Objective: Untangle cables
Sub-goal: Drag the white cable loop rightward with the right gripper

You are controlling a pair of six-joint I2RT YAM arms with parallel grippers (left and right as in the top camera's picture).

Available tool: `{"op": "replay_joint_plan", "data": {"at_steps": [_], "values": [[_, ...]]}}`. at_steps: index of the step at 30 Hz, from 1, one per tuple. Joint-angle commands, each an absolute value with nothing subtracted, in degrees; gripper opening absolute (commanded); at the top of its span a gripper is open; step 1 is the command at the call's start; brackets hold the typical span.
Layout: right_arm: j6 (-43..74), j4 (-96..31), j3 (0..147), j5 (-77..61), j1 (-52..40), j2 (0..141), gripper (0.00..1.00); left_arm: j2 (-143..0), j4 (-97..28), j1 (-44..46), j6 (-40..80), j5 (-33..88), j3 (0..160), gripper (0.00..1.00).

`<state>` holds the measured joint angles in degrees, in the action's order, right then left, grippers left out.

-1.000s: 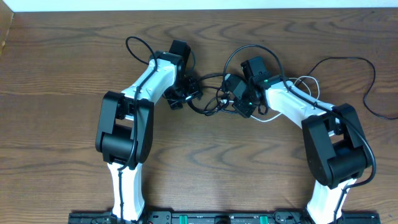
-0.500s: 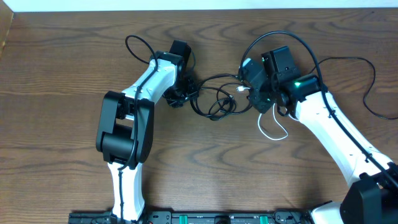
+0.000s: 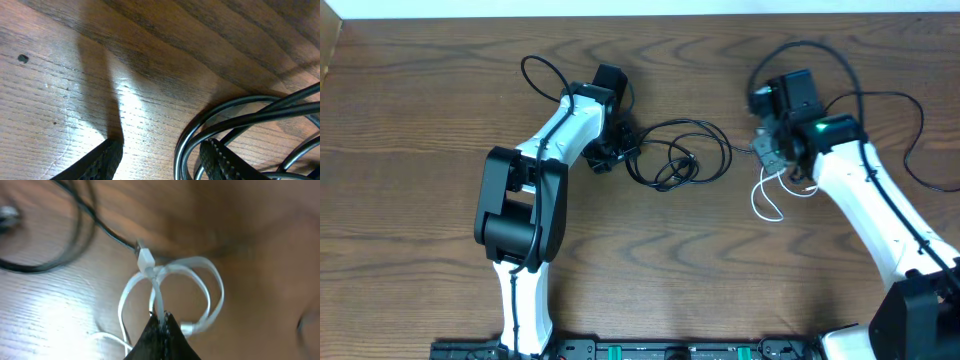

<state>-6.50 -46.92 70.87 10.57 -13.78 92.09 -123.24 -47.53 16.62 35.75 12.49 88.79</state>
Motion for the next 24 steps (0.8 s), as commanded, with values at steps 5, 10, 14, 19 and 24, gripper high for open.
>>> {"op": "replay_joint_plan", "data": {"at_steps": [5,10,14,19,24], "values": [[13.2,-46.6,61.5,12.6,-3.6,92.3,0.01,-125.1,-47.7,16.5,35.1,10.4,88.3,0.57],[16.2,-40.5,55.4,11.8,4.0,92.3,0.01,-125.1,-47.7,16.5,35.2,10.4,88.3,0.57],[16.3,-32.1,50.0,4.5,8.0,92.3,0.01,-125.1,-47.7,16.5,35.2,10.4,88.3,0.57],[14.2,-20.8,44.7,-6.8,8.6,92.3,0.01,-125.1,-47.7,16.5,35.2,10.4,88.3,0.57],[13.1,-15.4,43.0,-9.5,8.5,92.3,0.02,-125.1,-47.6,16.5,35.2,10.4,88.3,0.57]]}}
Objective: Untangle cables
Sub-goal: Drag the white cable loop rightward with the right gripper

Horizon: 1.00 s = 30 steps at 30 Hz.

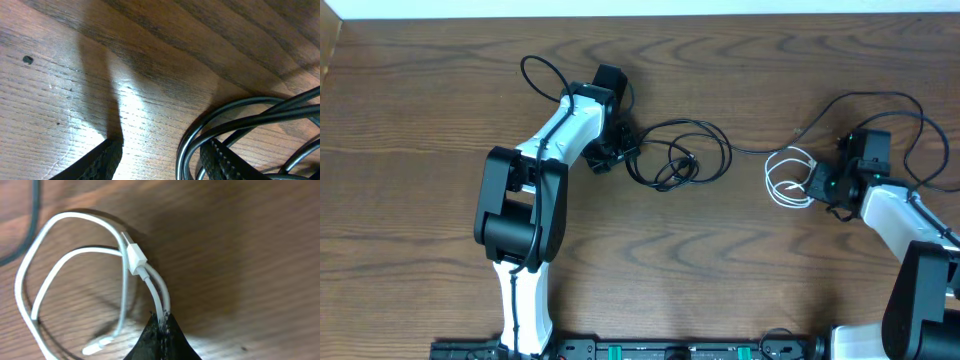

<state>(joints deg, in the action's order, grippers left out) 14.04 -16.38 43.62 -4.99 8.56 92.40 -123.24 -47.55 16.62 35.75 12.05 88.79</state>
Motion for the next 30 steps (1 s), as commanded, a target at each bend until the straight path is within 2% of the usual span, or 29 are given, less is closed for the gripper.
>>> {"op": "replay_joint_plan", "data": {"at_steps": [1,4,7,10,15,21,27,30], "values": [[13.1,-15.3,43.0,-9.5,8.5,92.3,0.02,-125.1,-47.6,16.5,35.2,10.4,88.3,0.57],[13.0,-15.1,43.0,-9.4,8.5,92.3,0.04,-125.1,-47.6,16.5,35.2,10.4,88.3,0.57],[13.0,-14.9,43.0,-9.4,8.5,92.3,0.15,-125.1,-47.6,16.5,35.2,10.4,88.3,0.57],[13.3,-14.8,42.8,-8.8,8.5,92.4,0.19,-125.1,-47.5,16.5,35.2,10.4,88.3,0.57],[14.4,-14.4,42.2,-2.3,8.6,94.4,0.16,-125.1,-47.4,16.5,35.2,10.4,88.3,0.57],[18.5,-14.4,42.3,9.2,9.5,98.5,0.03,-125.1,-47.4,16.5,35.2,10.4,88.3,0.57],[18.4,-17.3,45.7,17.5,14.4,98.5,0.01,-125.1,-47.4,16.5,35.2,10.4,88.3,0.57],[18.4,-19.9,50.1,17.0,17.9,98.5,0.01,-125.1,-47.4,16.5,35.2,10.4,88.3,0.57]]}}
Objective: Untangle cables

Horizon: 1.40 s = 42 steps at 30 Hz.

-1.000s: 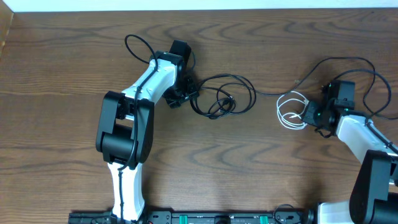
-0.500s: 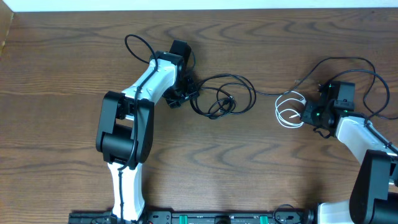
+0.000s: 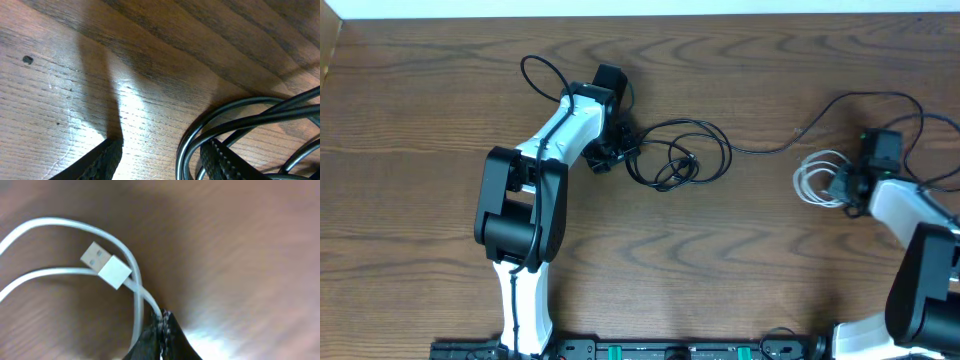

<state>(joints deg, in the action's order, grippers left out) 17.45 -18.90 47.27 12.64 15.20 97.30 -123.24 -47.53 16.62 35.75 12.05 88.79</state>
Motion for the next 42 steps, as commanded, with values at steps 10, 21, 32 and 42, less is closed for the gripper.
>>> {"op": "replay_joint_plan", "data": {"at_steps": [10,21,32,42], "values": [[11.5,-31.2,71.0,7.3,23.0,98.4,0.75,-125.1,-47.4,16.5,35.2,10.4,88.3,0.57],[11.5,-55.9,84.2,-7.0,21.5,99.3,0.35,-125.1,-47.1,16.5,35.2,10.5,88.3,0.57],[11.5,-53.1,74.6,-5.9,15.8,105.5,0.01,-125.1,-47.4,16.5,35.2,10.5,88.3,0.57],[11.5,-46.8,72.9,2.9,15.4,117.9,0.01,-125.1,-47.4,16.5,35.2,10.4,88.3,0.57]]}}
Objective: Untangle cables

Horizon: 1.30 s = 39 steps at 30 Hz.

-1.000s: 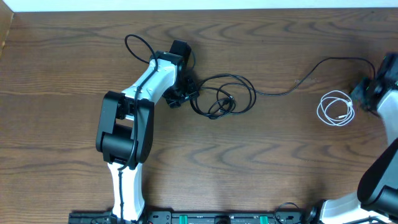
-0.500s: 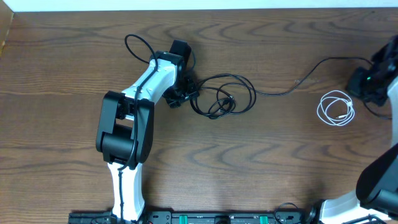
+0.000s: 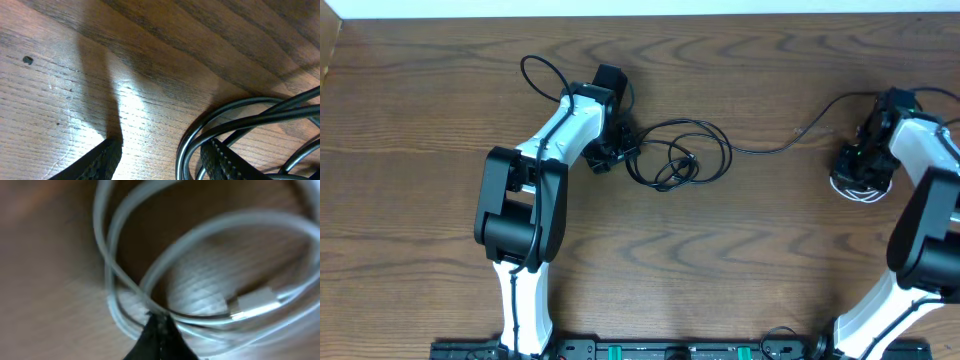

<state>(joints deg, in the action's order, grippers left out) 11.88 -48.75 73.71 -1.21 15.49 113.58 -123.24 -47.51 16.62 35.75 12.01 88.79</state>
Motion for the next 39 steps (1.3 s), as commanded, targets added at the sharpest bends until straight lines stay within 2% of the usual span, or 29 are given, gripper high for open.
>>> {"op": "replay_joint_plan", "data": {"at_steps": [1,11,17,20,22,23,24,27,29,32,33,35,37,39], "values": [[11.5,-45.4,72.9,4.7,15.5,119.2,0.01,-125.1,-47.4,16.5,35.2,10.4,88.3,0.57],[11.5,-32.5,73.6,20.8,19.7,121.2,0.01,-125.1,-47.4,16.5,35.2,10.4,88.3,0.57],[11.5,-25.4,74.8,20.9,25.2,121.2,0.01,-125.1,-47.4,16.5,35.2,10.4,88.3,0.57],[8.3,-28.7,80.1,14.9,27.4,120.7,0.01,-125.1,-47.4,16.5,35.2,10.4,88.3,0.57],[7.2,-32.4,83.8,10.5,27.8,120.1,0.09,-125.1,-47.4,16.5,35.2,10.4,88.3,0.57],[7.2,-34.7,86.0,8.9,27.8,119.6,0.16,-125.1,-47.4,16.5,35.2,10.4,88.3,0.57],[7.2,-36.7,87.9,7.8,27.8,119.2,0.25,-125.1,-47.4,16.5,35.2,10.4,88.3,0.57],[7.2,-43.5,93.9,4.9,27.4,117.9,0.59,-125.1,-47.4,16.5,35.2,10.5,88.3,0.58],[7.2,-47.9,97.7,3.1,26.7,117.2,0.71,-125.1,-47.4,16.5,35.1,10.5,88.3,0.7],[7.1,-54.4,102.3,0.3,25.3,116.0,0.77,-124.8,-47.8,16.3,35.1,10.5,88.7,0.87],[6.9,-55.7,103.0,-0.6,24.9,115.7,0.78,-124.7,-48.4,16.2,35.1,10.5,89.2,0.9],[5.8,-57.5,103.9,-2.9,24.0,115.0,0.8,-124.2,-50.1,15.9,35.1,10.5,90.5,0.93],[5.0,-58.5,104.0,-7.4,23.1,114.5,0.89,-123.4,-51.4,15.6,34.0,10.5,91.9,0.93],[3.6,-59.3,103.9,-13.7,22.3,114.5,0.91,-122.3,-52.2,15.4,33.0,10.5,93.0,0.93]]}}
